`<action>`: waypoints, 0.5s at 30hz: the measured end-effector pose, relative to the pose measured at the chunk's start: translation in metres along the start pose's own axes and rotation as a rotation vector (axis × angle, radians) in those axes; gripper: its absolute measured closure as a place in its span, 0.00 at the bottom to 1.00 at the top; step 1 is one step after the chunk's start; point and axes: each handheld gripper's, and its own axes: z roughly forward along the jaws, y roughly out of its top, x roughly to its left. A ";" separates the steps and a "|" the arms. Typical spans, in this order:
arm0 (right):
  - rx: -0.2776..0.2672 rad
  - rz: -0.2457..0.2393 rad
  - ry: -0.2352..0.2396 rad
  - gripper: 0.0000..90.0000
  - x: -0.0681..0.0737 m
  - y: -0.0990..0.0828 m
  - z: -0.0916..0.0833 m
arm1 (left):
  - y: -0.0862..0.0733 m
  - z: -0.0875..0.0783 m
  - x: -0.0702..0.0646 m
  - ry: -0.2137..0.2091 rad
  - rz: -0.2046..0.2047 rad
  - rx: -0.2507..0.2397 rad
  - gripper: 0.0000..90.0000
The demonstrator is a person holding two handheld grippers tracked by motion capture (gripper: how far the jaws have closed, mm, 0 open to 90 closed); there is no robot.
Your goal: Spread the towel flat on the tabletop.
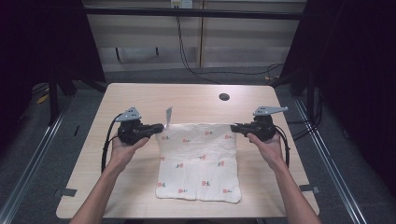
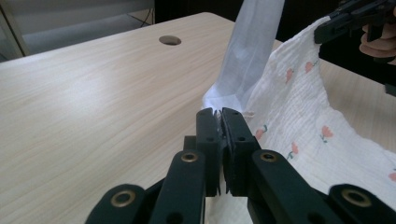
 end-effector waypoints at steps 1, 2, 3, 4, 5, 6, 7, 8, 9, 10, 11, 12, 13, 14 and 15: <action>0.006 0.005 -0.003 0.94 -0.002 -0.001 0.002 | -0.001 0.003 0.003 -0.002 -0.004 0.011 0.96; 0.014 0.006 -0.007 0.94 -0.005 -0.002 0.005 | -0.002 0.006 0.008 -0.010 -0.005 0.025 0.96; 0.021 0.015 -0.010 0.94 -0.008 -0.003 0.009 | -0.002 0.008 0.009 0.000 -0.007 0.035 0.96; 0.027 0.015 -0.009 0.95 -0.010 -0.004 0.011 | -0.003 0.010 0.011 0.004 -0.011 0.043 0.96; 0.038 0.012 -0.010 0.95 -0.012 -0.005 0.013 | -0.002 0.013 0.014 0.005 -0.012 0.051 0.96; 0.048 0.024 -0.022 0.95 -0.016 -0.006 0.019 | -0.002 0.014 0.015 0.010 -0.014 0.054 0.96; 0.048 0.024 -0.022 0.95 -0.016 -0.006 0.019 | -0.002 0.016 0.016 0.010 -0.017 0.055 0.96; 0.049 0.025 -0.027 0.95 -0.016 -0.006 0.021 | -0.002 0.018 0.018 0.012 -0.021 0.059 0.96; 0.047 0.026 -0.023 0.95 -0.018 -0.005 0.024 | -0.002 0.020 0.020 0.019 -0.028 0.060 0.96; 0.053 0.028 -0.027 0.94 -0.018 -0.005 0.027 | -0.003 0.021 0.021 0.021 -0.033 0.059 0.96; 0.055 0.027 -0.035 0.94 -0.019 -0.005 0.029 | -0.003 0.022 0.022 0.029 -0.037 0.054 0.96; 0.059 0.028 -0.036 0.94 -0.020 -0.004 0.031 | -0.005 0.022 0.023 0.027 -0.048 0.045 0.96; 0.074 0.018 -0.039 0.92 -0.021 -0.004 0.034 | -0.006 0.022 0.023 0.022 -0.049 0.049 0.96; 0.080 0.018 -0.047 0.90 -0.021 -0.005 0.036 | -0.008 0.022 0.022 0.036 -0.037 0.060 0.95; 0.081 0.029 -0.048 0.88 -0.021 -0.006 0.038 | -0.009 0.021 0.021 0.053 -0.039 0.063 0.90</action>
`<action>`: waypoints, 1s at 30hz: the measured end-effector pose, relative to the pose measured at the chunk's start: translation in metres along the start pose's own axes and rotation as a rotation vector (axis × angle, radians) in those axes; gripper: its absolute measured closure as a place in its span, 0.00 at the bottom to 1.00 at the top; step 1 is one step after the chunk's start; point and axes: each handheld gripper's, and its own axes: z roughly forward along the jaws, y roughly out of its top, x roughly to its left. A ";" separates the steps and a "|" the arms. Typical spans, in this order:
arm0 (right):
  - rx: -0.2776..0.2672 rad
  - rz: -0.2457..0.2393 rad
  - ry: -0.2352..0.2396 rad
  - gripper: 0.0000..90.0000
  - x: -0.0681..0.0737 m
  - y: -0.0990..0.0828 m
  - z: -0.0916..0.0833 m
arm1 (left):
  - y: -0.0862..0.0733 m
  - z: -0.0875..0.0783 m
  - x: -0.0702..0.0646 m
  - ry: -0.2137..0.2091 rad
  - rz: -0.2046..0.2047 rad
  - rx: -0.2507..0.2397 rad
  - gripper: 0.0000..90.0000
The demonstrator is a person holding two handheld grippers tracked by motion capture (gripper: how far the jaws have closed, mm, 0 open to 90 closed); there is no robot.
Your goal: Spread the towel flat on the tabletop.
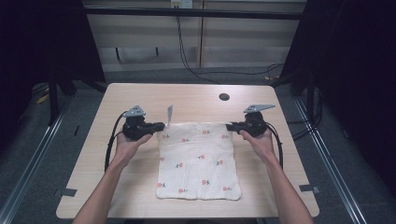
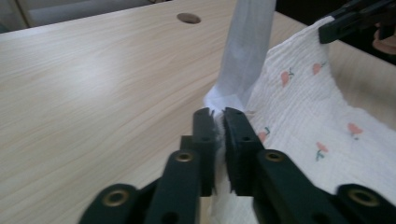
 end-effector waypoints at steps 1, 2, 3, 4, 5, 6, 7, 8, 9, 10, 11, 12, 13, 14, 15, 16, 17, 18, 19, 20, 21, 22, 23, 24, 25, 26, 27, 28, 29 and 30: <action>0.000 -0.001 -0.003 0.86 0.000 -0.001 0.002 | -0.001 -0.002 0.001 0.004 -0.017 -0.006 0.86; 0.006 0.006 -0.012 0.85 0.000 -0.002 0.003 | -0.002 -0.004 0.003 0.011 -0.023 -0.019 0.85; 0.007 0.005 -0.013 0.85 -0.001 -0.003 0.005 | -0.003 -0.009 0.006 0.023 -0.034 -0.026 0.84; 0.011 0.005 -0.027 0.83 -0.001 -0.004 0.006 | -0.003 -0.011 0.007 0.022 -0.040 -0.028 0.83; 0.013 0.012 -0.037 0.81 -0.001 -0.004 0.006 | -0.002 -0.015 0.008 0.020 -0.040 -0.034 0.82; 0.006 0.016 -0.041 0.81 -0.003 -0.005 0.006 | -0.002 -0.017 0.008 0.024 -0.036 -0.033 0.82; 0.005 0.016 -0.045 0.80 -0.003 -0.006 0.005 | -0.002 -0.020 0.007 0.035 -0.029 -0.028 0.82; 0.000 0.023 -0.047 0.79 -0.003 -0.006 0.003 | -0.002 -0.022 0.007 0.037 -0.022 -0.024 0.81; -0.002 0.022 -0.047 0.78 -0.003 -0.007 0.002 | -0.002 -0.025 0.006 0.036 -0.014 -0.022 0.81; 0.007 0.017 -0.039 0.76 -0.001 -0.008 -0.001 | -0.002 -0.027 0.005 0.039 -0.013 -0.020 0.80; 0.010 0.006 -0.034 0.75 0.001 -0.009 -0.003 | -0.002 -0.029 0.004 0.037 -0.008 -0.019 0.80; 0.014 0.003 -0.033 0.74 0.003 -0.009 -0.005 | -0.003 -0.030 0.002 0.036 -0.005 -0.016 0.80; 0.014 -0.006 -0.026 0.73 0.004 -0.009 -0.007 | -0.004 -0.032 0.000 0.036 0.004 -0.009 0.79; 0.018 -0.010 -0.021 0.73 0.007 -0.010 -0.010 | -0.005 -0.033 -0.002 0.035 0.005 -0.002 0.78; 0.012 -0.024 -0.020 0.72 0.009 -0.010 -0.013 | -0.008 -0.035 -0.005 0.032 0.004 0.003 0.77; 0.009 -0.022 -0.011 0.71 0.012 -0.010 -0.016 | -0.010 -0.038 -0.008 0.025 0.012 0.008 0.77; 0.010 -0.029 -0.003 0.71 0.015 -0.011 -0.019 | -0.012 -0.039 -0.012 0.027 0.034 0.030 0.76; 0.017 -0.032 -0.007 0.71 0.019 -0.012 -0.022 | -0.014 -0.041 -0.015 0.027 0.057 0.058 0.75; 0.027 -0.044 -0.002 0.71 0.022 -0.013 -0.024 | -0.016 -0.042 -0.017 0.021 0.063 0.072 0.73; 0.033 -0.052 0.008 0.70 0.025 -0.015 -0.026 | -0.017 -0.044 -0.019 0.020 0.060 0.076 0.72; 0.037 -0.057 0.014 0.70 0.028 -0.017 -0.027 | -0.018 -0.046 -0.022 0.010 0.054 0.082 0.71; 0.042 -0.063 0.030 0.69 0.032 -0.019 -0.029 | -0.019 -0.047 -0.024 -0.003 0.041 0.087 0.69; 0.047 -0.070 0.041 0.68 0.035 -0.021 -0.031 | -0.020 -0.047 -0.025 -0.015 0.036 0.090 0.66; 0.053 -0.077 0.045 0.67 0.038 -0.023 -0.032 | -0.021 -0.048 -0.028 -0.026 0.045 0.102 0.66; 0.066 -0.084 0.048 0.67 0.042 -0.025 -0.034 | -0.023 -0.048 -0.032 -0.034 0.054 0.109 0.64; 0.079 -0.095 0.051 0.67 0.046 -0.027 -0.036 | -0.025 -0.047 -0.035 -0.054 0.061 0.116 0.61; 0.087 -0.103 0.051 0.67 0.049 -0.029 -0.037 | -0.027 -0.046 -0.039 -0.077 0.070 0.126 0.60; 0.095 -0.111 0.058 0.67 0.054 -0.032 -0.039 | -0.028 -0.045 -0.042 -0.083 0.077 0.134 0.60; 0.100 -0.112 0.062 0.66 0.056 -0.034 -0.040 | -0.030 -0.042 -0.045 -0.094 0.086 0.143 0.60; 0.103 -0.109 0.053 0.64 0.060 -0.037 -0.040 | -0.032 -0.040 -0.046 -0.112 0.076 0.147 0.60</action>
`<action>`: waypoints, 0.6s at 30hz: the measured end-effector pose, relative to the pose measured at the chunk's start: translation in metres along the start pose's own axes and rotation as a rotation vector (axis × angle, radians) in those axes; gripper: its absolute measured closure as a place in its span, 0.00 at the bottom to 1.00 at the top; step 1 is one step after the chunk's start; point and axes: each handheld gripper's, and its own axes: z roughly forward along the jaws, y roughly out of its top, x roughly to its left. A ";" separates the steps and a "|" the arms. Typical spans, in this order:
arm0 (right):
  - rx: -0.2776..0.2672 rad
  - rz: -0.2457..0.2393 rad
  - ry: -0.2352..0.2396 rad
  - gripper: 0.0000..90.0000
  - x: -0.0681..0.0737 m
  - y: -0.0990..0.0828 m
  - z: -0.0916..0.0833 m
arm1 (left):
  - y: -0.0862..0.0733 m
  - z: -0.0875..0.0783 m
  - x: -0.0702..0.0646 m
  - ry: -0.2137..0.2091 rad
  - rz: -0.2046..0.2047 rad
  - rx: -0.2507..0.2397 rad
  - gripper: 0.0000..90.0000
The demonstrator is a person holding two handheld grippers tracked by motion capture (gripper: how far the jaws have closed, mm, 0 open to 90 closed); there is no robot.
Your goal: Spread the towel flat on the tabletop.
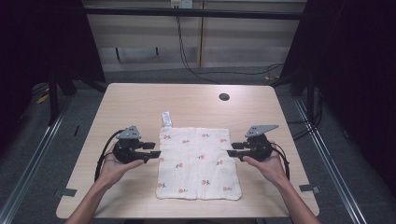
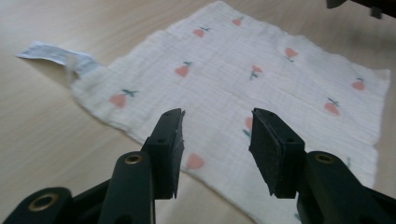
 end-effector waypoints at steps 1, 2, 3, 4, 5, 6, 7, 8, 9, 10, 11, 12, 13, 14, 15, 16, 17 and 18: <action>-0.004 0.019 0.001 0.64 0.002 -0.003 0.001 | -0.002 0.003 -0.001 -0.014 -0.009 0.009 0.61; -0.025 0.039 0.018 0.64 0.005 -0.008 0.002 | -0.005 0.007 -0.004 0.001 0.002 0.022 0.63; -0.046 0.043 0.036 0.64 0.007 -0.013 0.005 | -0.007 0.010 -0.005 -0.009 0.005 0.042 0.65; -0.024 0.034 0.027 0.62 0.010 -0.017 0.010 | -0.011 0.015 -0.007 -0.016 0.001 0.055 0.66; 0.027 -0.001 -0.008 0.61 0.011 -0.020 0.017 | -0.013 0.017 -0.007 -0.010 0.004 0.063 0.66; 0.029 0.004 -0.006 0.61 0.010 -0.022 0.019 | -0.016 0.022 -0.008 -0.010 0.007 0.079 0.66; 0.018 0.027 0.007 0.61 0.007 -0.024 0.021 | -0.018 0.026 -0.010 -0.006 0.023 0.100 0.64; 0.023 0.027 0.003 0.61 0.004 -0.026 0.025 | -0.020 0.029 -0.010 0.001 0.022 0.104 0.62; 0.033 0.024 -0.002 0.61 0.003 -0.026 0.026 | -0.022 0.033 -0.011 -0.003 0.020 0.113 0.62; 0.040 0.028 -0.007 0.61 0.002 -0.027 0.028 | -0.023 0.036 -0.011 0.001 0.030 0.125 0.61; 0.047 0.035 -0.007 0.61 -0.001 -0.028 0.032 | -0.023 0.038 -0.011 -0.003 0.032 0.123 0.60; 0.051 0.031 -0.018 0.61 -0.001 -0.028 0.034 | -0.023 0.040 -0.011 -0.007 0.031 0.127 0.60; 0.054 0.033 -0.020 0.61 -0.001 -0.029 0.036 | -0.024 0.042 -0.011 -0.003 0.034 0.130 0.60; 0.056 0.031 -0.015 0.61 -0.003 -0.030 0.038 | -0.025 0.044 -0.012 -0.007 0.037 0.131 0.60; 0.067 0.036 -0.015 0.61 -0.002 -0.030 0.039 | -0.025 0.046 -0.012 -0.010 0.043 0.135 0.60; 0.072 0.025 -0.021 0.60 -0.002 -0.030 0.041 | -0.025 0.047 -0.012 -0.013 0.045 0.136 0.60; 0.080 0.022 -0.029 0.60 -0.001 -0.030 0.043 | -0.026 0.048 -0.012 -0.006 0.048 0.136 0.59; 0.085 0.013 -0.025 0.60 0.000 -0.031 0.045 | -0.026 0.048 -0.012 -0.011 0.041 0.139 0.59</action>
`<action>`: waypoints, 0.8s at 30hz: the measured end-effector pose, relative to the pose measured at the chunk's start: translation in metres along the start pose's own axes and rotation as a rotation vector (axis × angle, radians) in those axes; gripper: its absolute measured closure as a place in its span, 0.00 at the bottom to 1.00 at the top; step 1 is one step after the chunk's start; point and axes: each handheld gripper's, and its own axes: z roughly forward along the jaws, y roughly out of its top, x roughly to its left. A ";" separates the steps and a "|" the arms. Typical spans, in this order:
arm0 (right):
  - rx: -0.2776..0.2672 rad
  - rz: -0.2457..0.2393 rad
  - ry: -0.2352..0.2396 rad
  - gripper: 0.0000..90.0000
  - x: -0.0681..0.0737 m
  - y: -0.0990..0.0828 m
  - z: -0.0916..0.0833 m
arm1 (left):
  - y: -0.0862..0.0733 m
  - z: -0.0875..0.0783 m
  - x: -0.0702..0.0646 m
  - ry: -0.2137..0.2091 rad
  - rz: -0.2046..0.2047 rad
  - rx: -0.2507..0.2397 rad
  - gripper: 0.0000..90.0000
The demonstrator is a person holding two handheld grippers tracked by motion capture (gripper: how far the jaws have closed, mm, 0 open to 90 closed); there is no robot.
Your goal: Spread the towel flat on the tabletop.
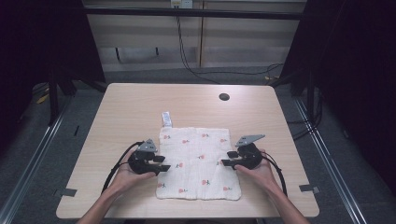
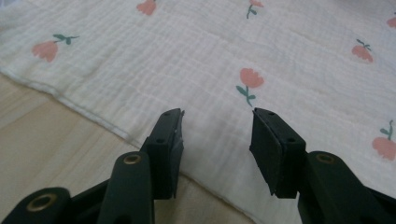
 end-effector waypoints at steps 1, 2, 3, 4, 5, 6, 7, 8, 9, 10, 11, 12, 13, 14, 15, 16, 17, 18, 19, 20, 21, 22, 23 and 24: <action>0.007 0.000 -0.010 0.61 0.002 0.000 0.001 | 0.000 0.000 0.001 -0.006 -0.009 -0.008 0.59; 0.009 -0.015 -0.020 0.61 0.002 0.000 0.002 | -0.001 0.001 0.001 -0.009 -0.027 -0.019 0.58; 0.011 -0.016 -0.025 0.62 0.003 0.000 0.002 | -0.003 0.003 0.002 -0.012 -0.034 -0.018 0.56; 0.009 -0.015 -0.030 0.62 0.003 0.000 0.002 | -0.002 0.003 0.001 -0.003 -0.016 -0.012 0.56; 0.000 -0.013 -0.030 0.64 0.004 -0.001 0.003 | -0.001 0.003 -0.001 0.002 -0.001 -0.005 0.57; 0.006 -0.026 -0.045 0.68 0.005 -0.001 0.002 | -0.001 0.003 -0.002 0.008 0.006 0.002 0.57; 0.008 -0.035 -0.051 0.72 0.005 -0.001 0.002 | -0.001 0.003 -0.004 0.025 0.022 0.003 0.57; 0.012 -0.039 -0.062 0.75 0.004 -0.001 0.001 | -0.002 0.003 -0.005 0.039 0.037 0.008 0.61; 0.011 -0.038 -0.063 0.79 0.003 -0.002 0.001 | -0.002 0.002 -0.007 0.048 0.051 0.017 0.64; 0.016 -0.027 -0.069 0.83 0.002 -0.003 -0.001 | -0.002 0.001 -0.010 0.070 0.077 0.029 0.66; 0.010 -0.019 -0.057 0.85 0.001 -0.003 -0.001 | -0.003 0.001 -0.011 0.074 0.083 0.031 0.72; 0.015 -0.015 -0.049 0.86 0.000 -0.004 -0.002 | -0.003 -0.001 -0.012 0.064 0.080 0.044 0.73; 0.016 -0.014 -0.041 0.89 0.000 -0.005 -0.003 | -0.006 -0.003 -0.014 0.065 0.076 0.037 0.78; 0.024 -0.016 -0.039 0.91 0.002 -0.006 -0.004 | -0.008 -0.004 -0.014 0.065 0.080 0.031 0.86; 0.022 -0.023 -0.029 0.92 0.002 -0.006 -0.005 | -0.009 -0.006 -0.014 0.054 0.072 0.033 0.90; 0.024 -0.023 -0.022 0.94 0.004 -0.007 -0.005 | -0.010 -0.007 -0.014 0.045 0.068 0.036 0.93; 0.029 -0.030 -0.021 0.95 0.005 -0.007 -0.005 | -0.012 -0.008 -0.014 0.037 0.064 0.030 0.95; 0.035 -0.030 -0.014 0.96 0.007 -0.007 -0.006 | -0.013 -0.010 -0.014 0.036 0.070 0.036 0.96; 0.035 -0.031 -0.007 0.96 0.008 -0.007 -0.006 | -0.014 -0.010 -0.015 0.033 0.062 0.036 0.96; 0.039 -0.035 -0.005 0.96 0.010 -0.008 -0.007 | -0.015 -0.011 -0.016 0.031 0.051 0.033 0.96; 0.037 -0.037 0.006 0.96 0.011 -0.009 -0.007 | -0.015 -0.012 -0.017 0.020 0.051 0.040 0.96; 0.033 -0.039 0.013 0.96 0.014 -0.010 -0.007 | -0.016 -0.013 -0.018 0.020 0.052 0.047 0.96; 0.037 -0.047 0.013 0.96 0.016 -0.011 -0.009 | -0.018 -0.014 -0.021 0.016 0.049 0.037 0.96; 0.041 -0.053 0.021 0.96 0.018 -0.013 -0.010 | -0.019 -0.016 -0.021 0.008 0.052 0.049 0.96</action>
